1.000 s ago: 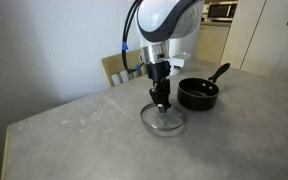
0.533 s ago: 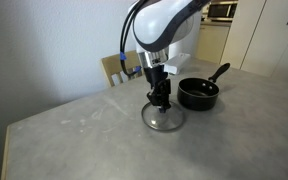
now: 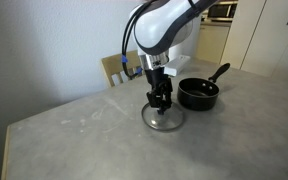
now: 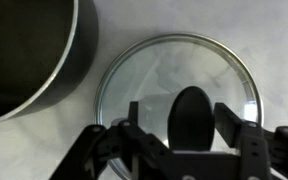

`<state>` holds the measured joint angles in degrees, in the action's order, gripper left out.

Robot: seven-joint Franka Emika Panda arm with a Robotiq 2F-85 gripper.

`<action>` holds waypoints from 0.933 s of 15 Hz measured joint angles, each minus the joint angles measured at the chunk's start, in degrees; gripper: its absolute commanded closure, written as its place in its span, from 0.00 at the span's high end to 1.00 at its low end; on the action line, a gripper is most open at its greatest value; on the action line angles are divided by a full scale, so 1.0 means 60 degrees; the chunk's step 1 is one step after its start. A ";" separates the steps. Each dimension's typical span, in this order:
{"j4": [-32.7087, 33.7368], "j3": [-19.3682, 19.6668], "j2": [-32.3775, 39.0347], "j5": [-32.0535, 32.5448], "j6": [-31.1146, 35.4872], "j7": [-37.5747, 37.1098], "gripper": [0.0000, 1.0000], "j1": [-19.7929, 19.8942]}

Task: Take the lid of the pot

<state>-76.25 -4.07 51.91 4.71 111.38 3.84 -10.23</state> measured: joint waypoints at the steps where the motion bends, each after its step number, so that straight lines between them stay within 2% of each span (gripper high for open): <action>1: 0.0002 -0.0001 0.0006 -0.0014 0.0004 0.0016 1.00 0.0040; 8: 0.0019 -0.0174 -0.0758 -0.0187 -0.0182 0.0449 1.00 0.0346; 14: 0.0013 -0.0198 -0.2045 -0.0592 -0.1822 0.0562 1.00 0.0786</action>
<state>-76.17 -5.26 39.64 1.16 100.45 7.21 -5.51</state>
